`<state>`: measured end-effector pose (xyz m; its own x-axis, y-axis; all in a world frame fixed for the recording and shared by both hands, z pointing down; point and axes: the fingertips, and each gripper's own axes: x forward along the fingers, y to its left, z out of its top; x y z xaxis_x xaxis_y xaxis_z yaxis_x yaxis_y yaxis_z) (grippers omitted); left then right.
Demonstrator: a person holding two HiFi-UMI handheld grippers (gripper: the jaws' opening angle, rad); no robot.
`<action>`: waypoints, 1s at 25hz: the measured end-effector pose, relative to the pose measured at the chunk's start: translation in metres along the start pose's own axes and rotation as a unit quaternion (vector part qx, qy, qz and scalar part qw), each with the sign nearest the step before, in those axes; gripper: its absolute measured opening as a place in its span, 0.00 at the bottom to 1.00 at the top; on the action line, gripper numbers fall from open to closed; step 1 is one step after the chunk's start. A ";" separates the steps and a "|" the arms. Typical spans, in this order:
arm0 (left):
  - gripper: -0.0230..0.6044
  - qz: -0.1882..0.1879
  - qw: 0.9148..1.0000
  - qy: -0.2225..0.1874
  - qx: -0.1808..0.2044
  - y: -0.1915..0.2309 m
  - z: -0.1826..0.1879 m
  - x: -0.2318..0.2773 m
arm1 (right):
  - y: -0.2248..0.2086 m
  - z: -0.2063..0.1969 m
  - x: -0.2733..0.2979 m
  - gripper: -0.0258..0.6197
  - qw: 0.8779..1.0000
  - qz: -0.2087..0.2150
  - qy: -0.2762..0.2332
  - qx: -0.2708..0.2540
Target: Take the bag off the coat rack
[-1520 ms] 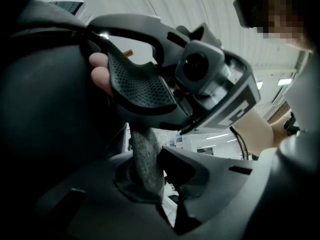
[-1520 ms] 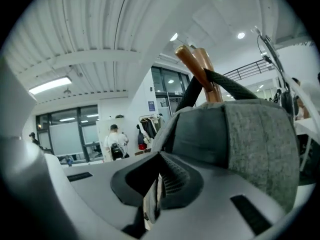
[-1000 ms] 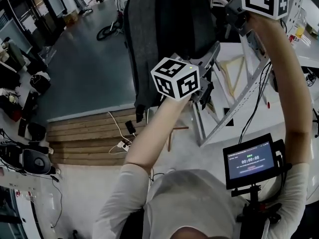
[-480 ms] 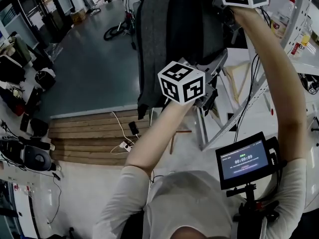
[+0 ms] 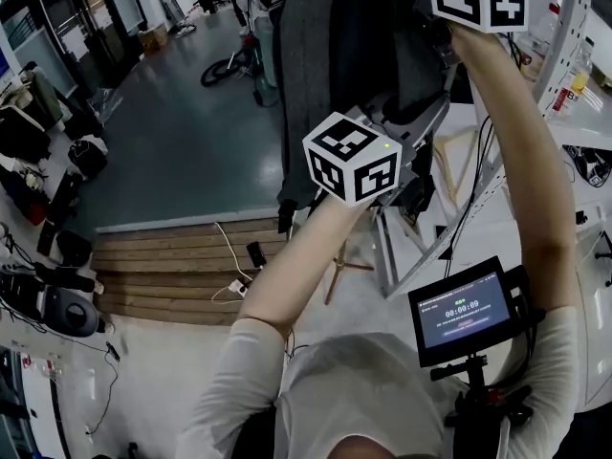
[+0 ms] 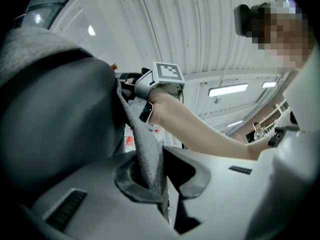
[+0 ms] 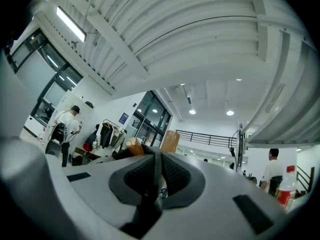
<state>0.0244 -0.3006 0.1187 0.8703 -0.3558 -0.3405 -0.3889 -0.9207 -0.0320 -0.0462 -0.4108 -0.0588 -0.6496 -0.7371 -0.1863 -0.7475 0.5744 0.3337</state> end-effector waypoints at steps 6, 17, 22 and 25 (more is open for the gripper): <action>0.09 -0.023 0.998 -0.007 0.057 -0.026 0.012 0.005 | 0.009 0.038 -0.037 0.11 0.998 -0.013 -0.043 -0.040; 0.09 -0.102 0.993 0.027 0.047 -0.111 -0.022 -0.010 | 0.052 0.024 -0.122 0.11 0.995 -0.026 -0.079 -0.056; 0.09 -0.157 0.986 0.055 0.017 -0.167 -0.069 -0.031 | 0.072 -0.017 -0.178 0.11 0.997 -0.046 -0.050 -0.032; 0.09 -0.194 0.978 0.072 0.000 -0.186 -0.100 -0.033 | 0.064 -0.051 -0.204 0.11 0.997 -0.074 -0.031 -0.014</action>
<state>0.0979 -0.1332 0.2297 0.9860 0.0013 -0.1664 -0.0209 -0.9911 -0.1318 0.0457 -0.2422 0.0472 -0.5401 -0.7894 -0.2917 -0.8323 0.4495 0.3244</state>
